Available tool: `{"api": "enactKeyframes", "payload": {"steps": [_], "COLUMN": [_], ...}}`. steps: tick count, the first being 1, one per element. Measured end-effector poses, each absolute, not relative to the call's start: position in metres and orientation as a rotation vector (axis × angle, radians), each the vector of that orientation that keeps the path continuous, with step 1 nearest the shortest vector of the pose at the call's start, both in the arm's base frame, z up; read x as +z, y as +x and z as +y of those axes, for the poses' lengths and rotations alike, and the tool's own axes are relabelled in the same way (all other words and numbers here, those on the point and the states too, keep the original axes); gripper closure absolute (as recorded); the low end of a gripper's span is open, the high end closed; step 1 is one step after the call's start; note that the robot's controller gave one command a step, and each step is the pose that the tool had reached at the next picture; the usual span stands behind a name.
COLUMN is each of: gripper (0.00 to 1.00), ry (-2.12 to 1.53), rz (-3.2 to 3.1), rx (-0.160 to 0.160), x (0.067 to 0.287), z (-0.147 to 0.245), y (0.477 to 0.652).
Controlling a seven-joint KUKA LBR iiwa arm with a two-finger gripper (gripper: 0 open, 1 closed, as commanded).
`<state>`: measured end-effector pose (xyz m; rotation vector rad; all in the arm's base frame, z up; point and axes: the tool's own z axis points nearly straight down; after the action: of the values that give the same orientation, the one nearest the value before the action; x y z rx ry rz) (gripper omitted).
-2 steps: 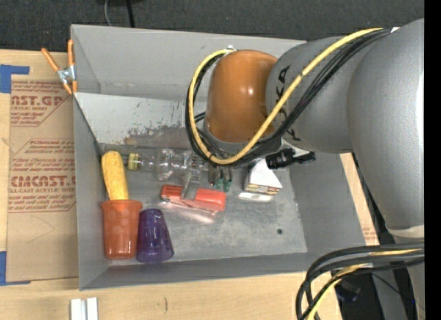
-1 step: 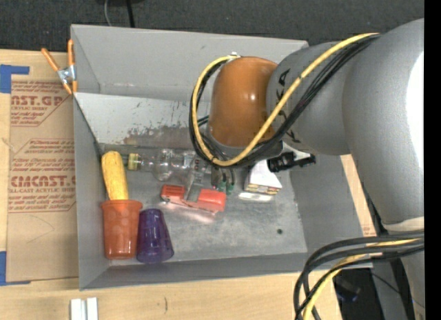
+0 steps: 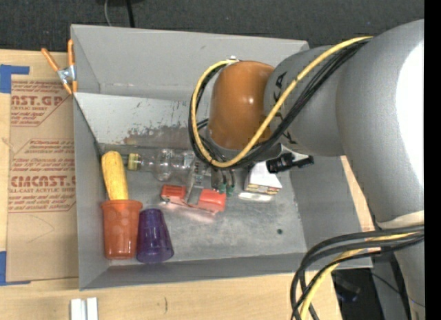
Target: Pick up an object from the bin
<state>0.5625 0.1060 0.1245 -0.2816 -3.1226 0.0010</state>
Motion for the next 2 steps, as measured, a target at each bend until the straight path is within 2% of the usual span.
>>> {"api": "enactKeyframes", "payload": {"steps": [1, 2], "gripper": [1.00, 1.00], "ry": [-0.185, -0.265], "rz": [-3.135, -3.127], "rx": [-0.005, -0.006], "x": [0.1198, 0.1120], "z": [0.1062, 0.1036], "y": [0.5629, 0.5634]}}
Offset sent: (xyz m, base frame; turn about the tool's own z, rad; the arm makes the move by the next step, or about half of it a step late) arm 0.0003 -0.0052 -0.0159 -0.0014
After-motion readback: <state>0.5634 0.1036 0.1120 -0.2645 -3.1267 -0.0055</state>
